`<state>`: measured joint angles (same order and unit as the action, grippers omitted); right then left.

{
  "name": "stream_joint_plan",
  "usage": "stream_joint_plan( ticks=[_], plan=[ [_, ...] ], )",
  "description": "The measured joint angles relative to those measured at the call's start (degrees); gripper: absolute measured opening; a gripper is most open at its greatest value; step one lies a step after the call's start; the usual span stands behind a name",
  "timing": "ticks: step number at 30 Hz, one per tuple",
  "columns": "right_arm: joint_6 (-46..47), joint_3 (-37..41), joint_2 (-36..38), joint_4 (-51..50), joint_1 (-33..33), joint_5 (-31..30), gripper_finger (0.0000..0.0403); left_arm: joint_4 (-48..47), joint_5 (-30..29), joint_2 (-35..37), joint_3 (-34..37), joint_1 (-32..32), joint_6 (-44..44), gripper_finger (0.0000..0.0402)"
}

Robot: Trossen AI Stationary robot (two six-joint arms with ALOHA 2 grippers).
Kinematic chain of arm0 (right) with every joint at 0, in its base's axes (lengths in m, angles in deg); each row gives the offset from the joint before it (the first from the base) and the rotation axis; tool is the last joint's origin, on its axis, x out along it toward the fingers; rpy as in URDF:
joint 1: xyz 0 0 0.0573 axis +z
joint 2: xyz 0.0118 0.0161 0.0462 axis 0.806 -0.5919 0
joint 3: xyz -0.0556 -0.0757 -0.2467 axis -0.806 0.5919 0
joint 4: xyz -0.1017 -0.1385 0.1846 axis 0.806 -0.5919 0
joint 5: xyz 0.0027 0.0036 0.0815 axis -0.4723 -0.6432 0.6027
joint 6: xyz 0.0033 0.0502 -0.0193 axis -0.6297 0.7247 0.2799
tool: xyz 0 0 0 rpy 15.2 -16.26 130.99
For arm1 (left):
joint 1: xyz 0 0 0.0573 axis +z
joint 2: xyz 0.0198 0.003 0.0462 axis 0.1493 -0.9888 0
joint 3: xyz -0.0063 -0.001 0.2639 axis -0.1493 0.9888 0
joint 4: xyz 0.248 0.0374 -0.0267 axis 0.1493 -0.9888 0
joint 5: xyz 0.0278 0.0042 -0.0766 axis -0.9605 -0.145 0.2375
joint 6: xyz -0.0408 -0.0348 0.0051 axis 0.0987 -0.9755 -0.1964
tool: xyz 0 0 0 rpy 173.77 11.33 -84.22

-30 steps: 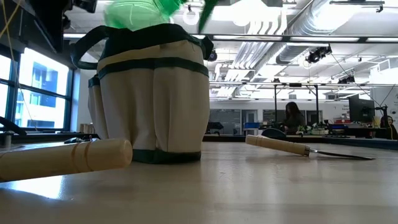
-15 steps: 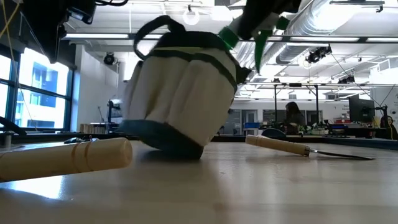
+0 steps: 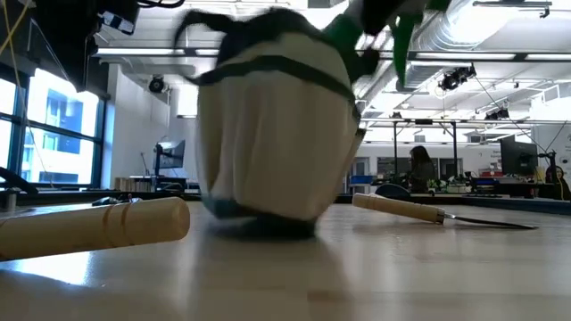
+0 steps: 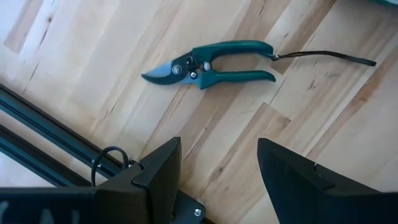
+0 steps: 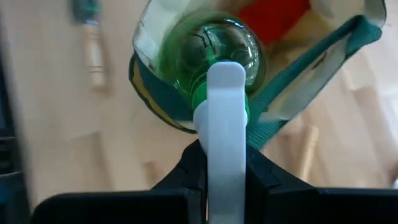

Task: Pick & Place Garden tools in Gardening bag
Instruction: Put the spray bottle into the gardening bag

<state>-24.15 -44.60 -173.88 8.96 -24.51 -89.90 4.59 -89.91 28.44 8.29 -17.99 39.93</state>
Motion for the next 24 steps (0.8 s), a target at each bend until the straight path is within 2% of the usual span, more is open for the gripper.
stream_joint_plan(
  ticks=[8, 12, 18, 24],
  plan=[
    [0.55, -7.4, 0.11, -2.01, 2.18, 2.74, 0.0036, 0.0, -1.52, 0.0, 0.0, 0.0, 0.0, 0.0203],
    [2.53, -7.62, 0.11, -4.21, 2.36, 4.31, 0.0036, 0.28, -1.53, 0.0, -0.02, 0.0, 0.0, 0.0203],
    [2.29, -8.02, 0.07, -5.65, 1.51, 1.67, 0.0036, 0.36, -1.66, 0.0, -0.02, 0.0, 0.0, 0.0203],
    [1.54, -8.55, 0.02, -5.38, -1.04, 1.93, 0.0036, 0.66, -1.66, 0.0, -0.02, 0.0, 0.0, 0.0203]
  ],
)
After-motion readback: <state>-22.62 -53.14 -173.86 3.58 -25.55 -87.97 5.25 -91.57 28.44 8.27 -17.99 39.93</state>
